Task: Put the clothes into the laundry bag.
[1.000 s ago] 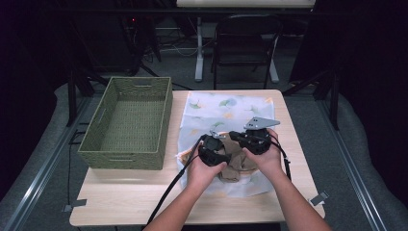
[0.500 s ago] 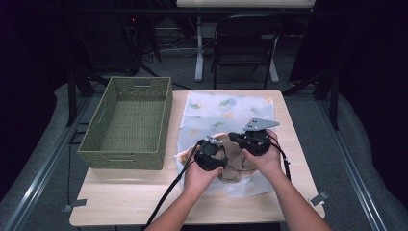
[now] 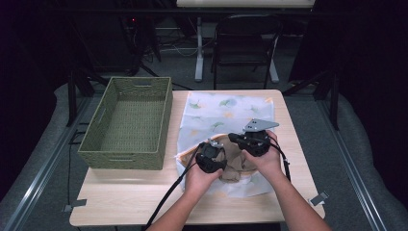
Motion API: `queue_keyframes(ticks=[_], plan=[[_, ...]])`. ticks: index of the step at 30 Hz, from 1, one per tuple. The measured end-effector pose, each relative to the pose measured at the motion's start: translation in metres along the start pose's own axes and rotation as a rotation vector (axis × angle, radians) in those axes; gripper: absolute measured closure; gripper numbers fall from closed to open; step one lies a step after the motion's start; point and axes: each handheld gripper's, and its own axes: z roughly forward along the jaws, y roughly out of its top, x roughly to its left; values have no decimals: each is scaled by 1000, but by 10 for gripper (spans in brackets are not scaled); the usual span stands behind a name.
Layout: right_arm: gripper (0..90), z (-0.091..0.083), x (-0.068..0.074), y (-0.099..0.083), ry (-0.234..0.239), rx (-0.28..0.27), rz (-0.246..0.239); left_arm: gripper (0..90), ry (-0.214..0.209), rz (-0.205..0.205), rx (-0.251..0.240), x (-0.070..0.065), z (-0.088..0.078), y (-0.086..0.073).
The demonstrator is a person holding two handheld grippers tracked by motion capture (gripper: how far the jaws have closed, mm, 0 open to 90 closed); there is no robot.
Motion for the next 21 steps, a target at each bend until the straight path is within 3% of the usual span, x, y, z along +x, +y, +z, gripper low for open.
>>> queue_keyframes(ticks=[8, 11, 21], plan=[[896, 1, 1, -1, 0, 1, 0, 726, -16, -8, -8, 0, 0, 1], [896, 0, 2, 0, 3, 3, -5, 746, -18, -26, -18, -1, -1, 4], [897, -1, 4, 2, 5, -3, -10, 770, -2, -32, -34, 3, 1, 19]])
